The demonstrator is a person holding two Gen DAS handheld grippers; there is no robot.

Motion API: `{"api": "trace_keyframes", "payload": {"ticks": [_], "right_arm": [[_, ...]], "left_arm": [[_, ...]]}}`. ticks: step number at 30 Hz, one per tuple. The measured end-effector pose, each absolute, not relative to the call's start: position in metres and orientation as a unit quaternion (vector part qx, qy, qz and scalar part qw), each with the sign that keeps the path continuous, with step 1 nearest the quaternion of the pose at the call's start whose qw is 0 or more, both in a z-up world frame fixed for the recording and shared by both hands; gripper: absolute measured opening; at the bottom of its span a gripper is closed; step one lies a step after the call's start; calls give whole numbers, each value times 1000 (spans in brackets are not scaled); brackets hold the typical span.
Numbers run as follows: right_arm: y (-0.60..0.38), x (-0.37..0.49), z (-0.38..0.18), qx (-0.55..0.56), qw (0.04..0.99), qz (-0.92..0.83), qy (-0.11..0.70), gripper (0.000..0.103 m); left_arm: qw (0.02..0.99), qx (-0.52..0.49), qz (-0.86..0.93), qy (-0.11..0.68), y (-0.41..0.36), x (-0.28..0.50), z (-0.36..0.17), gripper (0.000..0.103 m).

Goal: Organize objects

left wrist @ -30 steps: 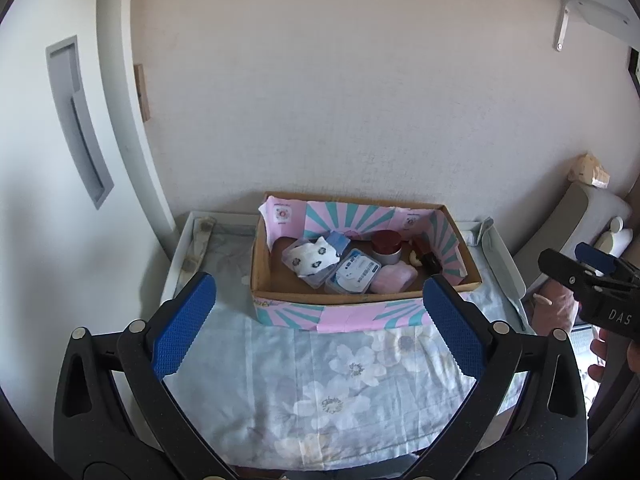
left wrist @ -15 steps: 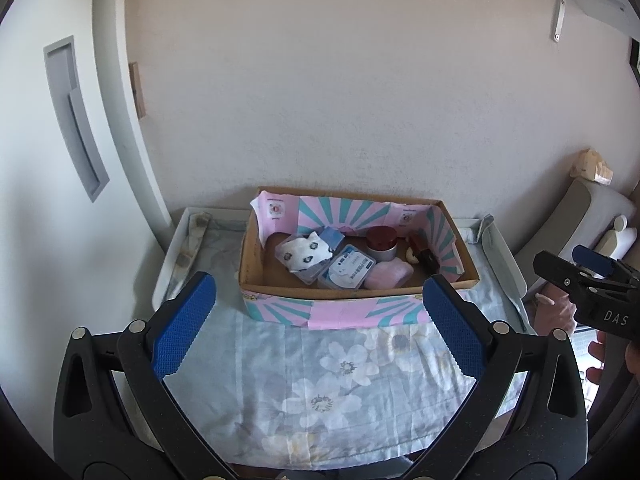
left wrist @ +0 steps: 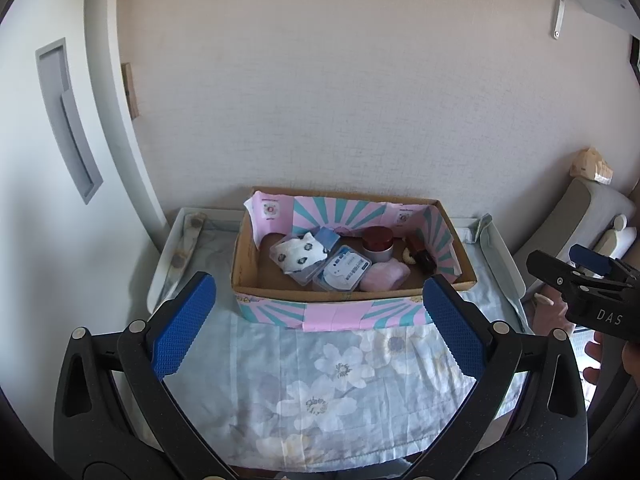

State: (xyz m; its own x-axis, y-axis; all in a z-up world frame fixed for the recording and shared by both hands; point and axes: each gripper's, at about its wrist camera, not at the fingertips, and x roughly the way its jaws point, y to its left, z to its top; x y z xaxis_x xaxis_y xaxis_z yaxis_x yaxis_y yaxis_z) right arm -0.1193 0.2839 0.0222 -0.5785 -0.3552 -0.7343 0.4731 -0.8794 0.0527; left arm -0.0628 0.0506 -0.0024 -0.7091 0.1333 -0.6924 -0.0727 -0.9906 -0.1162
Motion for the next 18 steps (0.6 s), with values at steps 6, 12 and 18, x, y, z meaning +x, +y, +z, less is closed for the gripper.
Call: {"api": "trace_keyframes", "payload": {"ticks": [6,12,18], "right_arm": [[282,-119,24,391,232,-887,74,102],[278,-121,23,393,232,-887,74,102],[271,-124,22,394,232,-886,78,102]], "left_arm": [[53,-377,924,-41,51,-63,-2,103],[53,-377,924,-44,47,-67,-4,103],[54,-378,923,-41,45,-72,-6,103]]}}
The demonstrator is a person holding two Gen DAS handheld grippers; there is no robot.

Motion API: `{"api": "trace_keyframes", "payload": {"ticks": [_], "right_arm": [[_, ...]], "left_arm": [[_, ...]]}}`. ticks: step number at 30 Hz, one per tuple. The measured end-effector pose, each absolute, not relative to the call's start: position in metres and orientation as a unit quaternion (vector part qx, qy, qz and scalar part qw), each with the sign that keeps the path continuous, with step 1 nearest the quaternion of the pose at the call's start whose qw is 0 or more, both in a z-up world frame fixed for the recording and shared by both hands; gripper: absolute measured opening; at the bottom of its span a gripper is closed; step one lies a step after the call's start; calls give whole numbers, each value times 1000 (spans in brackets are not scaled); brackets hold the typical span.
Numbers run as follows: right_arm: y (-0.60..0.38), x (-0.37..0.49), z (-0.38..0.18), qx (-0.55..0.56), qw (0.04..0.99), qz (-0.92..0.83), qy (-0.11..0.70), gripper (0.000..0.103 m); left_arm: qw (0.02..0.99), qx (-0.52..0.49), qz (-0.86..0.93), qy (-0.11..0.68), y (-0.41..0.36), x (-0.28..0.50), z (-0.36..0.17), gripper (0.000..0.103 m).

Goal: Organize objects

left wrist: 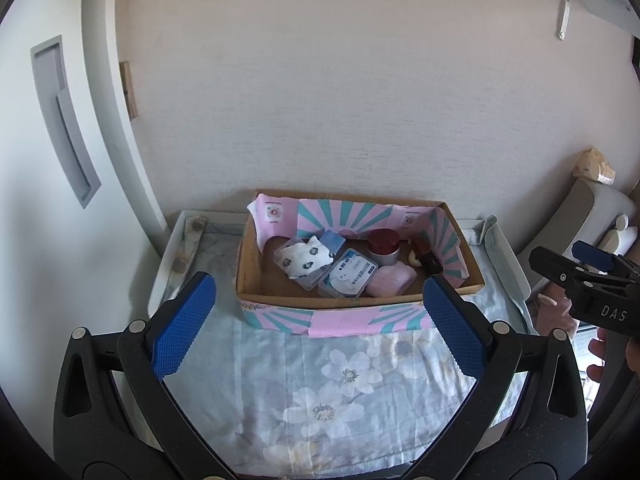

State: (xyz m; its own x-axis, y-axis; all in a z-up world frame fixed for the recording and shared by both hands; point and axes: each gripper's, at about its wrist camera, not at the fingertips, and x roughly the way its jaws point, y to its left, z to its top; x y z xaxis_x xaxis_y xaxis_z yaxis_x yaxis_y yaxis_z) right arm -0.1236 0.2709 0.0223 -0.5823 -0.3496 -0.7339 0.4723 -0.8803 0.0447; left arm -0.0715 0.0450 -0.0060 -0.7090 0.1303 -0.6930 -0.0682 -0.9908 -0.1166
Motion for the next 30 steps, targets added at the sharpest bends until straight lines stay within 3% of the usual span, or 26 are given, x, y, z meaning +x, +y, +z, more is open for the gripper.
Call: {"api": "trace_keyframes", "payload": {"ticks": [30], "right_arm": [[263,-124,27,384,225,-892,75,102]], "left_arm": [[65,-349,934,-30,46,-75,-1,103]]}}
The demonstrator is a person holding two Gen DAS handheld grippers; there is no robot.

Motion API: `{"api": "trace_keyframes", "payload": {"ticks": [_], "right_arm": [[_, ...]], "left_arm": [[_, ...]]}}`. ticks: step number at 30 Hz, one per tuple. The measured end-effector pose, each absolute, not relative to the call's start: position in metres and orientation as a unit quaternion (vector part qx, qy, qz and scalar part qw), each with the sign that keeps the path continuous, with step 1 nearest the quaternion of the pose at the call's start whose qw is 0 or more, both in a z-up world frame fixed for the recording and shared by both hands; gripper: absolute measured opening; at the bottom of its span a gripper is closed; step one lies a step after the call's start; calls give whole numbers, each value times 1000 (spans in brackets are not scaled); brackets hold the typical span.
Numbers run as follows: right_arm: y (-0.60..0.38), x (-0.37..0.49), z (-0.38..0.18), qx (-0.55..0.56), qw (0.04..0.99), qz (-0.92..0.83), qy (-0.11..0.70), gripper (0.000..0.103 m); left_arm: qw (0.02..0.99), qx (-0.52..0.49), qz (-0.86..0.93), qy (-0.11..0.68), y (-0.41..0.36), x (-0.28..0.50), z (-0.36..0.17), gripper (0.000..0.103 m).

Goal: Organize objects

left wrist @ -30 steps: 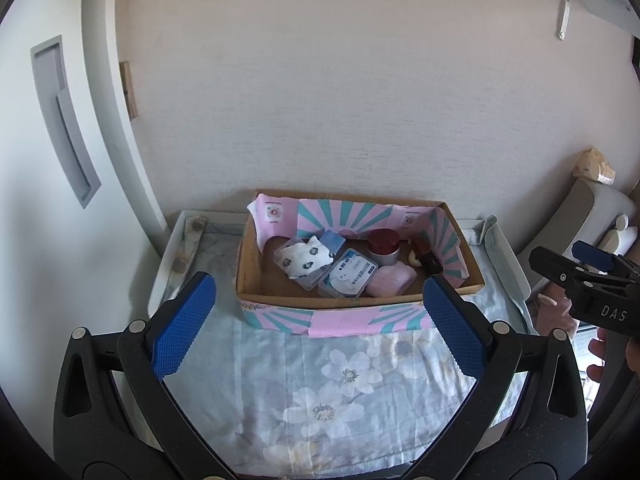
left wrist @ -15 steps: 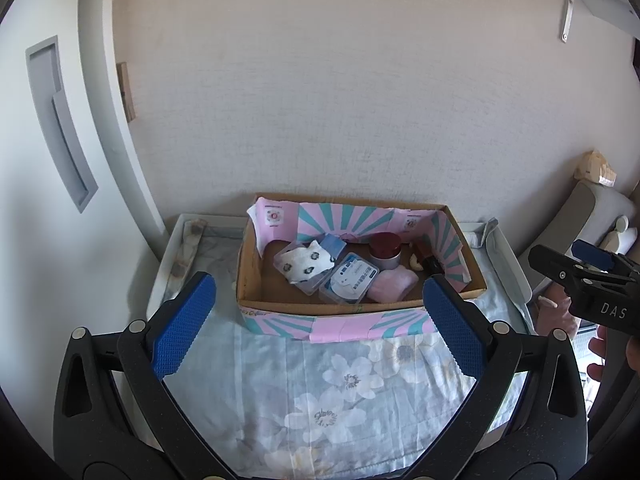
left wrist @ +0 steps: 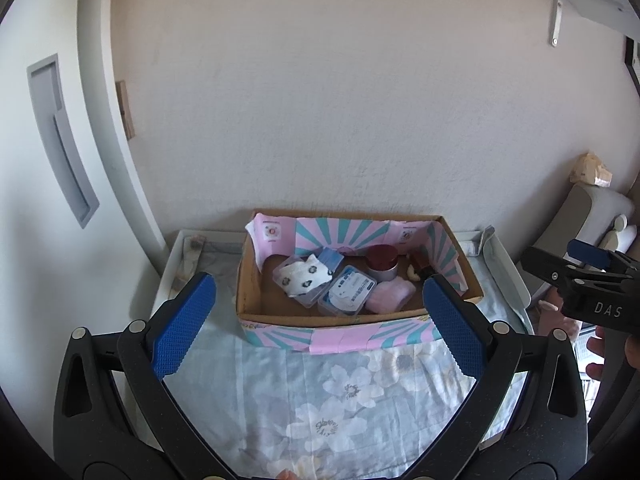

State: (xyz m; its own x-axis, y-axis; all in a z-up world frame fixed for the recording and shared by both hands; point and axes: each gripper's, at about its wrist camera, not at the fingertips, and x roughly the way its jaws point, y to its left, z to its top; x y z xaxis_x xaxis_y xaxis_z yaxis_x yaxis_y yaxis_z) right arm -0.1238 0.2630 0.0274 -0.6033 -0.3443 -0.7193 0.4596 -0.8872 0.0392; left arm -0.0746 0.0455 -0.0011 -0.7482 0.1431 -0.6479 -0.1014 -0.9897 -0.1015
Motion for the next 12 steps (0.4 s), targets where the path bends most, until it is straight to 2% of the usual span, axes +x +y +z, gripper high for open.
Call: {"api": "trace_keyframes", "payload": {"ticks": [6,12], "right_arm": [[259,-120,31,376,227,-895,80,102],[260,-119,30,380,227,-893,80,102]], "left_arm": [[67,-351,931,-67,38,-73,-4,103],[62,-342,935,-68,35,-70,-3,103]]}}
